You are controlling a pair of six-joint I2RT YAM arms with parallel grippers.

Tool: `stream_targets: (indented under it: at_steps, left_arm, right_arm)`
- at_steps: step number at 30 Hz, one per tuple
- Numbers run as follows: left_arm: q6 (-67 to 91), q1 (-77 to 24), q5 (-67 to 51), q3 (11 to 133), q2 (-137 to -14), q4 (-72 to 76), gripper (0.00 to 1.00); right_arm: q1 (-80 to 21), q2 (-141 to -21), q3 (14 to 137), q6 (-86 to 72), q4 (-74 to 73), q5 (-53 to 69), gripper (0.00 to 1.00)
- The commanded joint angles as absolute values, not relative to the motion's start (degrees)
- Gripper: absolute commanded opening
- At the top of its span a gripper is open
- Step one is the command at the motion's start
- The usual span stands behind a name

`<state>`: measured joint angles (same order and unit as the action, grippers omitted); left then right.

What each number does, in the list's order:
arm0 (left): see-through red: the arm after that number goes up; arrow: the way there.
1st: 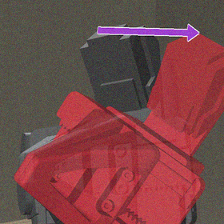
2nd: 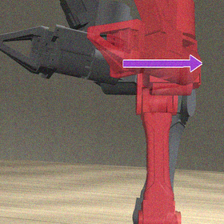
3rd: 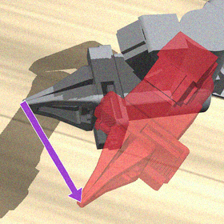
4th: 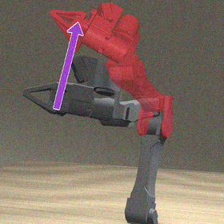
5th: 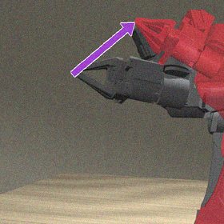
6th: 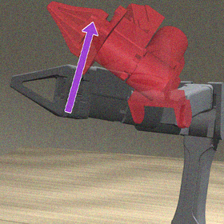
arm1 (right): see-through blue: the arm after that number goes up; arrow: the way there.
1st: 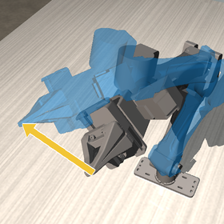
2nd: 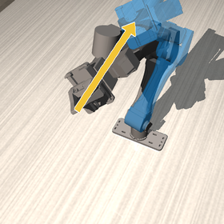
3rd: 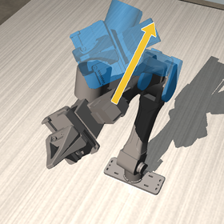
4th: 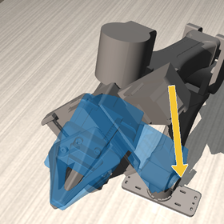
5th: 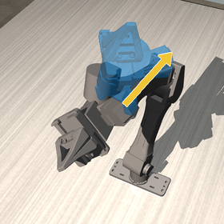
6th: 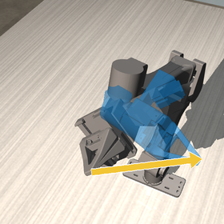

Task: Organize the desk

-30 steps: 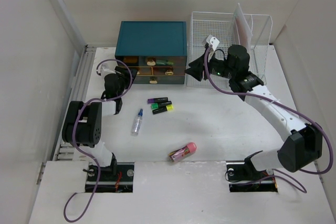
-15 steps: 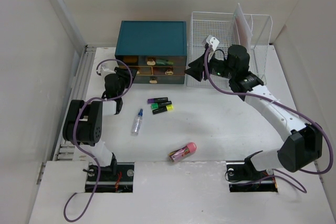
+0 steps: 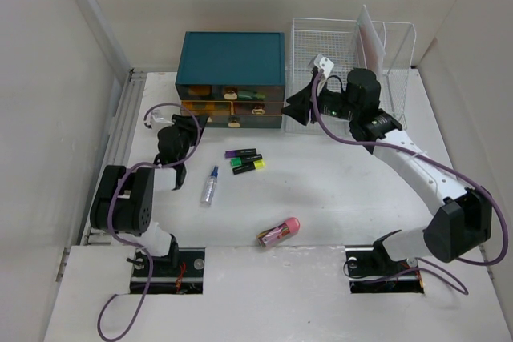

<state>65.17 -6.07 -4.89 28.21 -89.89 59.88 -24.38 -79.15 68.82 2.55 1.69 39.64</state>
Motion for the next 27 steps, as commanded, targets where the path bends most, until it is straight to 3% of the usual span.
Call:
stream_targets:
  at_steps: [1,9,12,14,18,27]
  left_arm:
    - [65.6,-6.4,-3.6,25.2,-84.9,61.1,0.17]
    - [65.7,-7.6,-2.6,20.7,-77.3,58.0,0.22]
    - [65.7,-7.6,-2.5,20.7,-76.6,56.8,0.4]
    - [65.7,-7.6,-2.0,20.7,-76.6,56.8,0.6]
    - [65.1,-7.6,-1.5,20.7,-75.4,56.8,0.79]
    - [64.6,-10.4,-0.3,18.6,-63.3,51.0,0.79]
  right_arm:
    - [-24.1,-79.3,69.2,2.3,3.6,41.8,0.47]
    - [-24.1,-79.3,69.2,2.3,3.6,41.8,0.47]
    - [-24.1,-79.3,69.2,2.3,3.6,41.8,0.47]
    - [-24.1,-79.3,69.2,2.3,3.6,41.8,0.47]
    - [-24.1,-79.8,69.2,2.3,3.6,41.8,0.47]
    - [-24.1,-80.9,69.2,2.3,3.6,42.4,0.47]
